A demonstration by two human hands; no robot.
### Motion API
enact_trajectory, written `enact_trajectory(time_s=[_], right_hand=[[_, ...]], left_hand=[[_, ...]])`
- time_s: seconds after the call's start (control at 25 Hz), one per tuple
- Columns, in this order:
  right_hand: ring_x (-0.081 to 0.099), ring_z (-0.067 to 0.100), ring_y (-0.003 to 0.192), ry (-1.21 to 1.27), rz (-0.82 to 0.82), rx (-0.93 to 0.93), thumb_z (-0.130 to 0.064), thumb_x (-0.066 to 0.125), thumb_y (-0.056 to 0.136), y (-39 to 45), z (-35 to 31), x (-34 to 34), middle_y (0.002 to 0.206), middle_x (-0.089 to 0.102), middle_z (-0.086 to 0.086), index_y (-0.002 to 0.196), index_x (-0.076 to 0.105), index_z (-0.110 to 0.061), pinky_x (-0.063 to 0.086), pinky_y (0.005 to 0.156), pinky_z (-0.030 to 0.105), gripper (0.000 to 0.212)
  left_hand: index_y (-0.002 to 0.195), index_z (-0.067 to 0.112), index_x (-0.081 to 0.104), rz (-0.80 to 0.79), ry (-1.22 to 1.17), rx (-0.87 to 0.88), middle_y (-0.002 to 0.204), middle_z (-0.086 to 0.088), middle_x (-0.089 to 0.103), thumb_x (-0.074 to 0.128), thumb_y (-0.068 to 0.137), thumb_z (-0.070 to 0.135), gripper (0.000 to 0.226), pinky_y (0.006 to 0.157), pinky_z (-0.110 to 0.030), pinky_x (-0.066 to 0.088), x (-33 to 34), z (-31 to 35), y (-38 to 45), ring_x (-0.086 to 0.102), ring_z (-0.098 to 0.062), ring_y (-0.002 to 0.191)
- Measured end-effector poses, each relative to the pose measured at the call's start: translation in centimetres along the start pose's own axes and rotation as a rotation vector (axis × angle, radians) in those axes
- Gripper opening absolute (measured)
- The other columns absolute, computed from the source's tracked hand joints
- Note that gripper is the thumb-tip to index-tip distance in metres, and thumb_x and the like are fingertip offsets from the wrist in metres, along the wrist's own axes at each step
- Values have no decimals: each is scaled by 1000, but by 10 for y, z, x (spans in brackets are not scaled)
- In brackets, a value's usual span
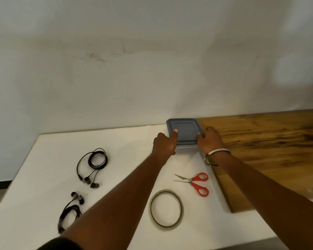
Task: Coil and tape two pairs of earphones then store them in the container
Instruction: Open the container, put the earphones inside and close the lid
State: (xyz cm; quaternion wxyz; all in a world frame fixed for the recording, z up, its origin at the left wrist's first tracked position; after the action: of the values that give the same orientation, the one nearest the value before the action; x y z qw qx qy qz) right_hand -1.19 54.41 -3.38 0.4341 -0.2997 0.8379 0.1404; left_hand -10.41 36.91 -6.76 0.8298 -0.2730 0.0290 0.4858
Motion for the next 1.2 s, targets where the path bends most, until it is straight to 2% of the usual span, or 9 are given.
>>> enact_trajectory(time_s=[0.12, 0.28, 0.44, 0.64, 0.84, 0.92, 1.04, 1.12, 1.2], right_hand=[[58, 39, 101, 4, -6, -11, -17, 52, 92, -1, -2, 8, 121, 54, 24, 123, 48, 4, 47, 78, 37, 38], [60, 35, 91, 36, 12, -50, -16, 53, 91, -11, -9, 19, 113, 56, 22, 120, 50, 2, 53, 77, 39, 34], [61, 32, 89, 73, -16, -103, -18, 53, 91, -40, -30, 36, 111, 58, 19, 121, 50, -2, 55, 79, 39, 34], [57, 32, 108, 181, -122, -157, -16, 55, 91, -103, -70, 65, 123, 49, 17, 129, 45, -5, 51, 88, 34, 41], [53, 30, 113, 181, -198, -225, -17, 53, 93, -167, -106, 94, 128, 46, 16, 131, 42, -7, 48, 93, 35, 41], [52, 30, 113, 175, -199, -242, -16, 52, 93, -187, -109, 100, 128, 46, 16, 131, 42, -6, 47, 93, 35, 40], [51, 31, 114, 143, -191, -247, -18, 51, 93, -209, -110, 103, 127, 46, 16, 132, 42, -6, 47, 94, 37, 41], [48, 31, 118, 24, -84, -329, -23, 53, 92, -216, -118, 93, 130, 46, 15, 132, 44, -7, 46, 96, 40, 44], [49, 28, 117, -44, -29, -547, -28, 57, 90, -228, -139, 89, 129, 50, 11, 129, 50, -11, 43, 97, 39, 43]], left_hand=[[127, 2, 48, 47, 89, 24, 119, -12, 60, 55, 91, 48, 58, 80, -33, 56, 4, -3, 11, 68, -27, 93], [120, 5, 54, 92, 56, 69, 105, -8, 63, 55, 93, 42, 45, 54, -21, 45, -11, -12, 2, 68, -26, 91], [131, 9, 49, 148, 10, 54, 119, -9, 63, 57, 92, 41, 51, 70, -25, 50, -46, -34, -20, 67, -25, 99], [127, 12, 53, 234, -73, 15, 105, -9, 67, 59, 91, 37, 45, 61, -23, 48, -111, -74, -60, 68, -22, 87], [106, 12, 63, 340, -115, 50, 74, -4, 62, 60, 92, 29, 22, 73, -41, 55, -167, -112, -115, 67, -25, 74], [101, 14, 63, 355, -142, 53, 76, -8, 63, 61, 91, 29, 18, 71, -42, 55, -177, -127, -131, 67, -28, 76], [107, 19, 60, 372, -149, 43, 87, -13, 65, 60, 92, 33, 21, 68, -33, 53, -183, -139, -145, 67, -27, 81], [109, 23, 57, 373, -168, 37, 87, -8, 65, 58, 93, 36, 21, 71, -33, 55, -184, -139, -147, 67, -22, 79], [107, 21, 56, 366, -199, 24, 87, -4, 66, 53, 96, 35, 18, 75, -36, 58, -184, -138, -147, 66, -18, 76]])
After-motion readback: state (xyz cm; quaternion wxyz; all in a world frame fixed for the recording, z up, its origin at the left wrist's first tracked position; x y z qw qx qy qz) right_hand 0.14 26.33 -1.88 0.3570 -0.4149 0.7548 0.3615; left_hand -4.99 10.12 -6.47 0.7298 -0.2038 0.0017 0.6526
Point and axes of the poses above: each hand's wrist, its own y-axis towards the middle knuckle, its own x-axis out of the palm, z = x × y, the point moved 9 cm from there along y, towards the middle knuckle
